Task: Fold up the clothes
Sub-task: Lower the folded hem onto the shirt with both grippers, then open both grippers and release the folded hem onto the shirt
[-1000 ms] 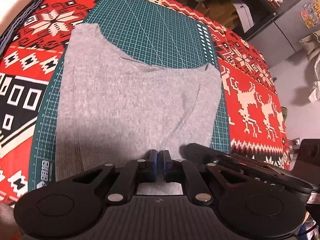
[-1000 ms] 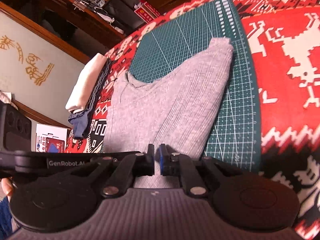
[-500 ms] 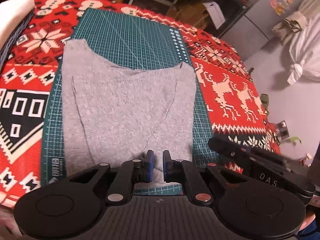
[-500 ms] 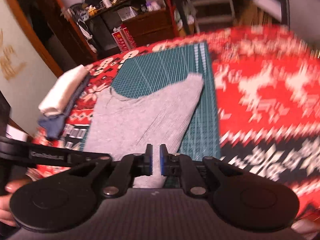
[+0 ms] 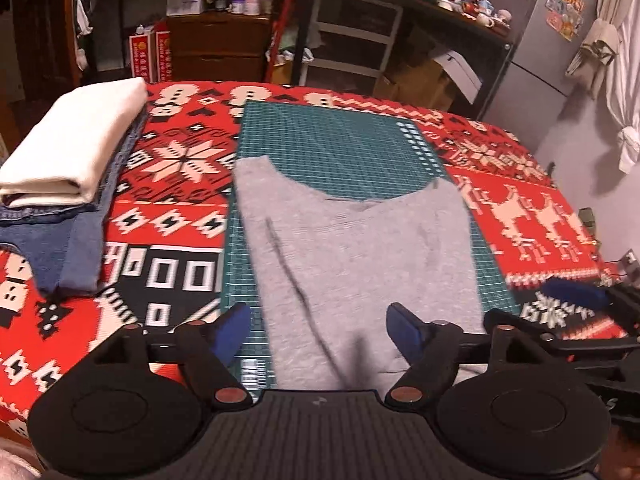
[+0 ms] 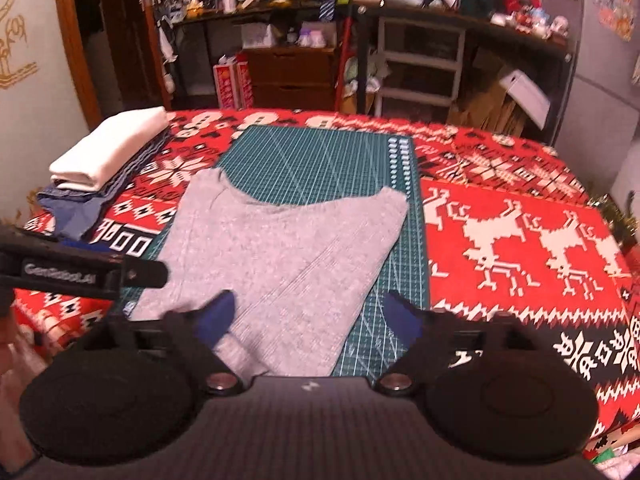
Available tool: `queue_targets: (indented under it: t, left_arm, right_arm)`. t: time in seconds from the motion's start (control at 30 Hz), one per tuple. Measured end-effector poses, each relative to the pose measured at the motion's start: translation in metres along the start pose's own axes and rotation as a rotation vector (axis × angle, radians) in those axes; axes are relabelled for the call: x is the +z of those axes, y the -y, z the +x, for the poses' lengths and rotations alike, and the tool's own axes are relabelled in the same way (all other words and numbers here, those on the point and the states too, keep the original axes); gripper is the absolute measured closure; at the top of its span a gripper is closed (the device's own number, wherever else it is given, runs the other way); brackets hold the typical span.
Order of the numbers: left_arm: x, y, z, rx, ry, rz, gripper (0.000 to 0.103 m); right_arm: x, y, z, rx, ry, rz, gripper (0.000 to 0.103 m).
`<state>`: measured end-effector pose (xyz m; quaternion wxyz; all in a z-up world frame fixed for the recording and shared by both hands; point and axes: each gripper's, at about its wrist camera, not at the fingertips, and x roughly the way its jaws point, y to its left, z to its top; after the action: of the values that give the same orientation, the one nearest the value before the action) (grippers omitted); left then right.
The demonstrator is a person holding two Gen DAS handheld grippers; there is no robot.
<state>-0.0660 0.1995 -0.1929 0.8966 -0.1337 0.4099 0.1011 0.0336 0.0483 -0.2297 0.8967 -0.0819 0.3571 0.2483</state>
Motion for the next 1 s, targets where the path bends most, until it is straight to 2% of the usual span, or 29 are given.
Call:
queue_targets:
  t: [0.1, 0.17, 0.3, 0.43, 0.63, 0.7, 0.8, 0.87, 1.0]
  left_arm:
    - [-0.007, -0.004, 0.004, 0.031, 0.01, 0.029, 0.018]
    - [-0.012, -0.004, 0.007, 0.077, 0.026, 0.054, 0.017]
    - [-0.019, -0.003, 0.016, 0.153, 0.007, 0.108, 0.012]
    - [-0.02, -0.008, 0.024, 0.199, -0.026, 0.086, 0.011]
    - [-0.03, -0.021, 0.034, 0.186, -0.085, 0.043, 0.011]
    - [-0.033, -0.022, 0.036, 0.188, -0.08, 0.026, 0.007]
    - [-0.036, -0.025, 0.037, 0.172, -0.061, 0.012, 0.006]
    - [-0.037, -0.028, 0.038, 0.167, -0.059, 0.001, 0.001]
    - [-0.04, -0.031, 0.038, 0.15, -0.036, 0.001, 0.0]
  right_arm:
    - [-0.003, -0.003, 0.013, -0.01, -0.017, -0.007, 0.001]
    - [-0.005, -0.006, 0.02, -0.024, -0.021, -0.016, 0.001]
    - [-0.008, -0.01, 0.029, -0.066, -0.011, -0.035, 0.001]
    - [-0.012, -0.011, 0.037, -0.072, -0.016, -0.023, 0.001]
    - [-0.026, -0.006, 0.058, -0.008, -0.113, 0.024, 0.001]
    - [-0.033, -0.007, 0.068, 0.002, -0.16, 0.019, 0.0]
    - [-0.04, -0.013, 0.068, -0.016, -0.137, -0.007, 0.0]
    - [-0.041, -0.014, 0.068, -0.023, -0.132, 0.001, 0.0]
    - [-0.043, -0.016, 0.068, -0.036, -0.122, 0.004, 0.0]
